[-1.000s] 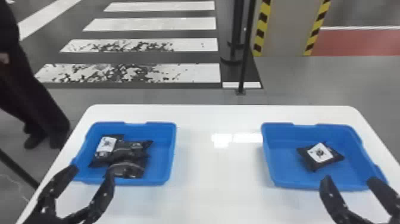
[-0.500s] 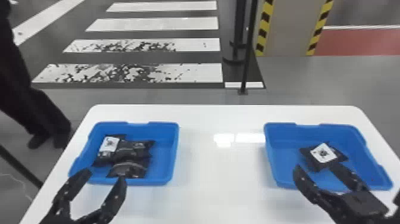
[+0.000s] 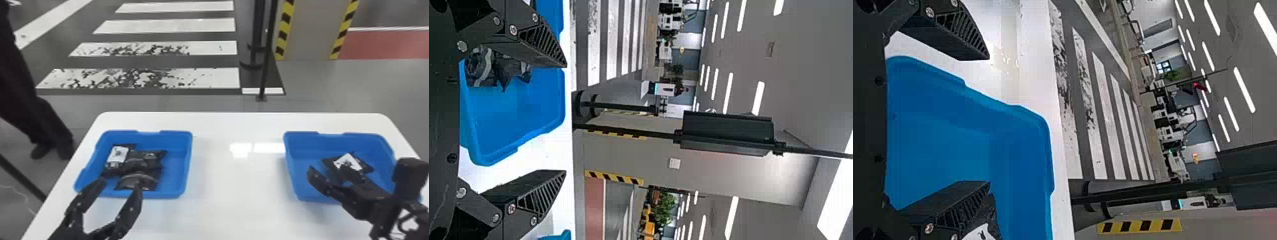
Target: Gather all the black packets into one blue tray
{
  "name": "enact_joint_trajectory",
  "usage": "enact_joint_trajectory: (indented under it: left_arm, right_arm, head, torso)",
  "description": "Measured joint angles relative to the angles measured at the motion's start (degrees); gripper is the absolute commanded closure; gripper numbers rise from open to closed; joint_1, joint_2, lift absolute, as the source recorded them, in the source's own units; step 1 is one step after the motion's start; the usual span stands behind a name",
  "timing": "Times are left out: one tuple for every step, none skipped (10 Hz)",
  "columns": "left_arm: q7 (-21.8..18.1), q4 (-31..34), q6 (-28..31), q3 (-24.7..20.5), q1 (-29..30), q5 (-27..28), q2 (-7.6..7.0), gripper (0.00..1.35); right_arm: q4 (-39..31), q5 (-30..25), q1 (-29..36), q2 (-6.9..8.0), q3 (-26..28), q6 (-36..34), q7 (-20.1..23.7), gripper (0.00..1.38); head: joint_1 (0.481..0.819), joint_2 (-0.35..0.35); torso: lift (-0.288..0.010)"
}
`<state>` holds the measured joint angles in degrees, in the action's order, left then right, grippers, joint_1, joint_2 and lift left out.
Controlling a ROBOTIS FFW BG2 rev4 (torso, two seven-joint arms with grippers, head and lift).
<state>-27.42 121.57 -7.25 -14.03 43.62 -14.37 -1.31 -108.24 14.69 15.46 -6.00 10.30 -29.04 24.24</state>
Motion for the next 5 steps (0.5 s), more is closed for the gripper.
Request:
enact_joint_trajectory:
  left_arm:
    - [0.00, 0.00, 0.15, 0.16, -0.04, -0.06, -0.08, 0.30]
    - [0.00, 0.00, 0.21, 0.20, -0.11, -0.17, -0.10, 0.30]
    - [0.00, 0.00, 0.21, 0.21, -0.13, -0.32, -0.10, 0.30]
    - [0.00, 0.00, 0.21, 0.26, -0.13, -0.37, -0.10, 0.30]
    - [0.00, 0.00, 0.21, 0.31, -0.14, -0.37, -0.10, 0.30]
  right_arm:
    - [2.71, -0.28, -2.67, -0.34, 0.25, -1.14, 0.18, 0.13]
    - [4.99, -0.82, -4.77, -0.53, 0.38, -1.62, 0.21, 0.13]
    - [6.95, -1.42, -6.29, -0.56, 0.89, -1.73, 0.13, 0.13]
    - [7.81, -2.32, -7.05, -0.54, 1.82, -1.75, 0.01, 0.13]
    - [8.12, -3.80, -7.68, -0.51, 3.12, -1.88, -0.47, 0.13]
  head:
    - [0.695, 0.020]
    - [0.695, 0.011]
    - [0.695, 0.001]
    - [0.695, -0.009]
    - [0.695, -0.035]
  torso:
    - [-0.110]
    - [-0.110]
    - [-0.110]
    - [-0.110]
    - [-0.110]
